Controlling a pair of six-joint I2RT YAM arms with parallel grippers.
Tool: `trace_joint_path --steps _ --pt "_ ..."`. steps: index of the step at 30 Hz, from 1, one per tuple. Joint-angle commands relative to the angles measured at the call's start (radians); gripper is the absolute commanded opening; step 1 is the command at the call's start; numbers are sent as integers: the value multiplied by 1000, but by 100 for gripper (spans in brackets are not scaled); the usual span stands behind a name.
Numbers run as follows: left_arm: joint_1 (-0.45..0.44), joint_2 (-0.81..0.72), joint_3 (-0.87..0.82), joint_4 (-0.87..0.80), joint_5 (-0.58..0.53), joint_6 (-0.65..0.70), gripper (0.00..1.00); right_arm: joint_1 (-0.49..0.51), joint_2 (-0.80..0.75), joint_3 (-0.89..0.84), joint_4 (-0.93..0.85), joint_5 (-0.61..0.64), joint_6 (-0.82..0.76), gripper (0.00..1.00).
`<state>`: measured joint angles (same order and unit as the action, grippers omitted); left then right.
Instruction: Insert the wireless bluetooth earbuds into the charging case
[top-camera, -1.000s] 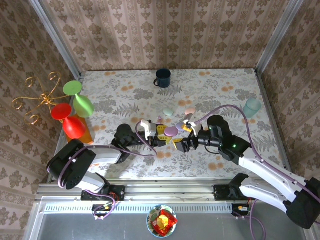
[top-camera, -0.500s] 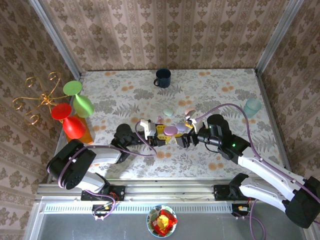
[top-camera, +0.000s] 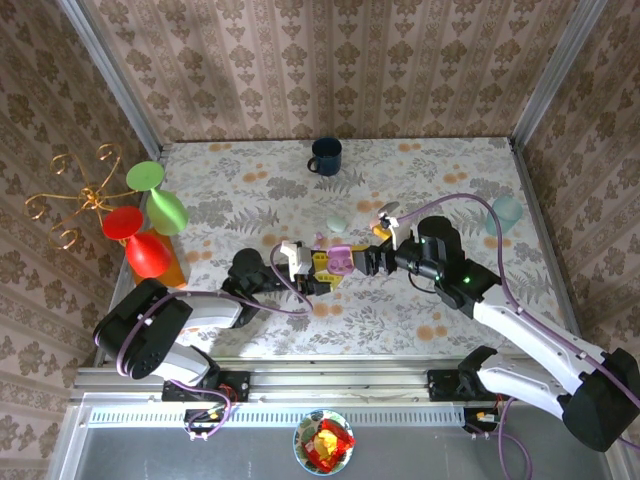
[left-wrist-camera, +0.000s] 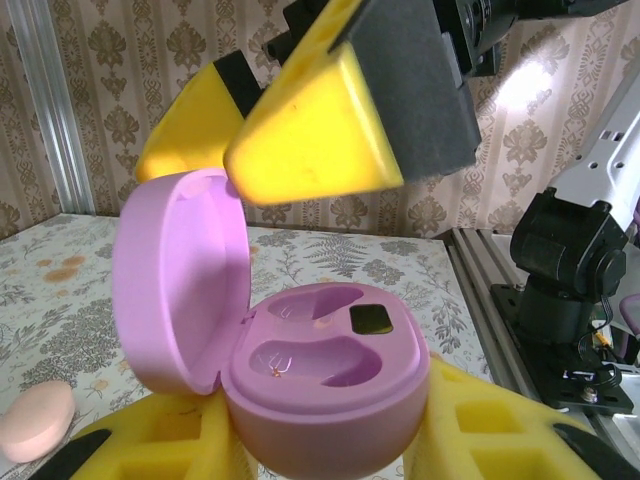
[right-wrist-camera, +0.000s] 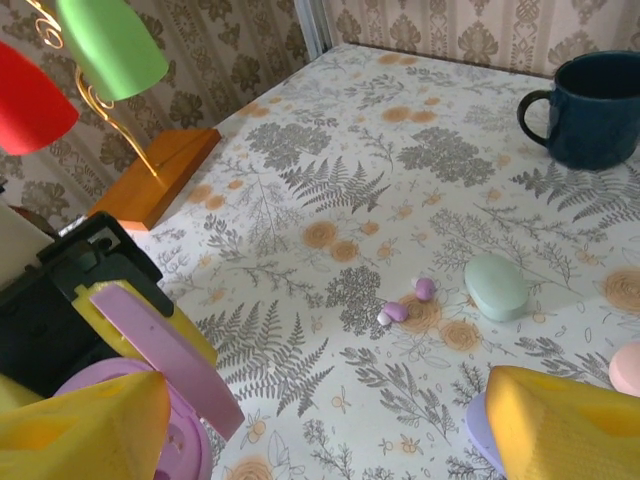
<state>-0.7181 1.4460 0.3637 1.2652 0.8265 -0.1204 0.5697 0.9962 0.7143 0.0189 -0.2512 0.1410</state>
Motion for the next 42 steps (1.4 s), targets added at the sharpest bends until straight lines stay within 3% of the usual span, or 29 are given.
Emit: trace_joint_path --steps 1,7,11,14,22,32,42 --pt "0 -24 -17 30 13 12 34 -8 -5 42 -4 16 22 83" --pt "26 -25 -21 31 -33 -9 34 -33 -74 0 25 -59 61 84" --pt "74 -49 -29 31 -43 -13 34 -100 -111 -65 132 -92 224 84" --pt "110 -85 -40 31 -80 -13 34 -153 -75 -73 105 -22 390 82" --pt "169 -200 -75 29 -158 -19 33 -187 239 74 -60 -78 512 77" --pt "175 -261 -75 21 -150 -29 33 -94 721 378 -166 -168 525 63" --pt "180 -260 -82 9 -135 -25 33 -39 1023 613 -192 -211 535 56"
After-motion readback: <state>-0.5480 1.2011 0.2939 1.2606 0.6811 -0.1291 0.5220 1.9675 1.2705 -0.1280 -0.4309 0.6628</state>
